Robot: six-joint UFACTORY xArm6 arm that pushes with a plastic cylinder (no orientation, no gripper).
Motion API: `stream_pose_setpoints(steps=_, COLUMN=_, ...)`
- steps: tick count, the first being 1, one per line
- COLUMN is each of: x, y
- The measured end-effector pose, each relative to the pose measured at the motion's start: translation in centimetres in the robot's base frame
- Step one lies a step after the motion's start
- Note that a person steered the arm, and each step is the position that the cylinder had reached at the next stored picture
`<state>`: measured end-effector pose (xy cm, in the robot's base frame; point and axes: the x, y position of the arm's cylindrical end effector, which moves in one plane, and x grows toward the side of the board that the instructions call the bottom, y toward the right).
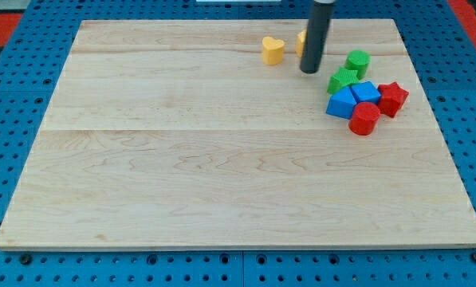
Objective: Push the yellow heart closer to the green star
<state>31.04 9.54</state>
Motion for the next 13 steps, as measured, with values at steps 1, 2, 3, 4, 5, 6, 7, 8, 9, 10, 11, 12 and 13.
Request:
stream_pose_setpoints(steps=1, x=1.3, y=-5.4)
stream_pose_setpoints(steps=2, x=3.3, y=-12.6)
stream_pose_setpoints(steps=3, x=-2.3, y=-14.6)
stream_pose_setpoints(steps=4, x=-7.0, y=-14.3)
stream_pose_setpoints(steps=5, x=-8.0, y=-11.5)
stream_pose_setpoints(steps=6, x=-8.0, y=-10.4)
stream_pose_setpoints(steps=7, x=-8.0, y=-8.9)
stream_pose_setpoints(steps=8, x=-7.8, y=-7.3)
stream_pose_setpoints(steps=9, x=-6.9, y=-6.9)
stream_pose_setpoints(steps=10, x=-5.0, y=-6.2)
stream_pose_setpoints(steps=11, x=-3.9, y=-3.4)
stream_pose_setpoints(steps=12, x=-3.4, y=-0.5)
stream_pose_setpoints(steps=13, x=-2.9, y=1.7)
